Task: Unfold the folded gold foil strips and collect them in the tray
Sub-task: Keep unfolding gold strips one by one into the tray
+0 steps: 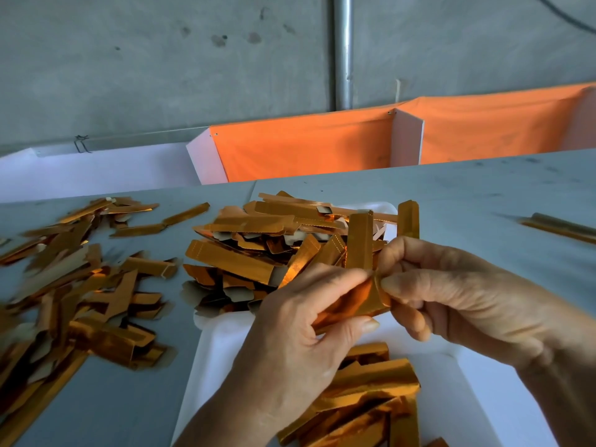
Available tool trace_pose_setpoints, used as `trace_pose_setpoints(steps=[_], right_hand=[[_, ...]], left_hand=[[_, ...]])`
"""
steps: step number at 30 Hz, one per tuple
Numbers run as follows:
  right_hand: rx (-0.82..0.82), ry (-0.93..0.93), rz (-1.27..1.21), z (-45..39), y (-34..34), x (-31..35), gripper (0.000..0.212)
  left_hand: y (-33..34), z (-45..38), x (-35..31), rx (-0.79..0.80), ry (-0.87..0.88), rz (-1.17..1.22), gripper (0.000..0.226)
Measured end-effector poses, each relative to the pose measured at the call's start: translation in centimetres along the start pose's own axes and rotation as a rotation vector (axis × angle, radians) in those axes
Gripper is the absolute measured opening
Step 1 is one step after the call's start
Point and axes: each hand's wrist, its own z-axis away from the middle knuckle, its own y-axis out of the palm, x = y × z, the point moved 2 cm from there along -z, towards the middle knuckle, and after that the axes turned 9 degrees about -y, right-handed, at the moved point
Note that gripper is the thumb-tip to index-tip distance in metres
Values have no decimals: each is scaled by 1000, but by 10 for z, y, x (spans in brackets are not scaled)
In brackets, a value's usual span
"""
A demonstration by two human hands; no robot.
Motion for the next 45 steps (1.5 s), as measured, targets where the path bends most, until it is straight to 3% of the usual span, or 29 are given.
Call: trace_pose_setpoints(steps=[11,24,30,34,39,45], right_hand=[[-41,-5,136,0,-1,1,8],[-86,-33,170,1,0,-1,19],[-7,-60,109,4,-2,3,8],[25,-66,79,4,-6,1,12],[47,-82,-46,1,-6,-2,31],[66,-72,-120,1,-4,-2,23]], left_hand=[[1,0,-1,10,-6,-36,43],[0,0,-1,-20,47,-120,45],[-1,0,-3,-20,60,-73,46],[-1,0,-2,1,46,-22,47],[-1,0,-2,35,7,110,47],[-2,0,-2,51,4,118,46]])
